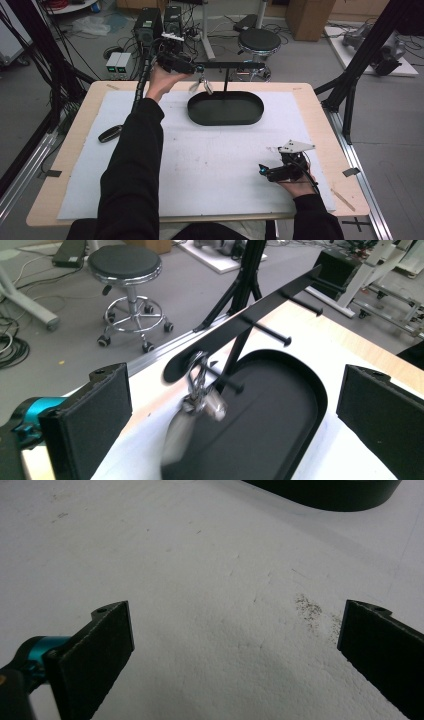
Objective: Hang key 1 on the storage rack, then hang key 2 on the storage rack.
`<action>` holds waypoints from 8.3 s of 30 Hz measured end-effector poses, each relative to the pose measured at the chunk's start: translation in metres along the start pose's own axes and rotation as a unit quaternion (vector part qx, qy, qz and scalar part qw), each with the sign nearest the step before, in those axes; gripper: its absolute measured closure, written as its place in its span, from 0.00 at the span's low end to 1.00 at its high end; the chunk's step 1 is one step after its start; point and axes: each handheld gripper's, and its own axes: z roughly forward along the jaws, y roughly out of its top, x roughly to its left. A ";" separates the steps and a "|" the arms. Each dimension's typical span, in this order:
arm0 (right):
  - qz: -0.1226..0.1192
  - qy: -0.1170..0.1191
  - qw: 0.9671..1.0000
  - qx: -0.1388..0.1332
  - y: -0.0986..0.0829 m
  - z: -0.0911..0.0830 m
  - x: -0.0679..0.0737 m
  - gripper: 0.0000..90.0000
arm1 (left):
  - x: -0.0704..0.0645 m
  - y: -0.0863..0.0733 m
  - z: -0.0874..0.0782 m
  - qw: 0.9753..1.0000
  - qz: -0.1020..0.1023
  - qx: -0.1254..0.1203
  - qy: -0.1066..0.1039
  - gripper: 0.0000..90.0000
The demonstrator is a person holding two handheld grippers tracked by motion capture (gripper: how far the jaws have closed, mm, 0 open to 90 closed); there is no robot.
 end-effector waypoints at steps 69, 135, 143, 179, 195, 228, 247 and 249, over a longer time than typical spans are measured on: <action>-0.008 -0.005 1.000 0.013 0.000 0.004 0.004 0.01 | 0.025 -0.110 -0.117 0.999 -0.024 0.027 0.035 0.02; -0.017 -0.017 0.999 0.030 -0.001 0.007 0.008 0.01 | 0.099 -0.217 -0.107 0.972 -0.014 0.206 0.112 0.28; -0.018 -0.017 0.999 0.033 -0.001 0.007 0.008 0.01 | 0.099 -0.215 -0.109 0.966 -0.005 0.213 0.149 0.51; -0.019 -0.015 0.999 0.029 0.000 0.007 0.008 0.01 | 0.087 -0.198 -0.131 0.971 0.007 0.188 0.147 0.95; -0.018 -0.014 0.999 0.028 0.000 0.007 0.008 0.01 | 0.065 -0.167 -0.145 0.976 0.046 0.165 0.133 0.95; -0.019 -0.011 0.999 0.025 0.000 0.007 0.006 0.01 | 0.030 -0.115 -0.148 0.982 0.089 0.127 0.106 0.95; -0.018 -0.011 0.999 0.024 0.001 0.007 0.006 0.01 | 0.000 -0.075 -0.129 0.983 0.121 0.109 0.084 0.95; -0.017 -0.013 0.999 0.024 0.001 0.007 0.006 0.01 | -0.003 -0.071 -0.126 0.983 0.124 0.104 0.081 0.95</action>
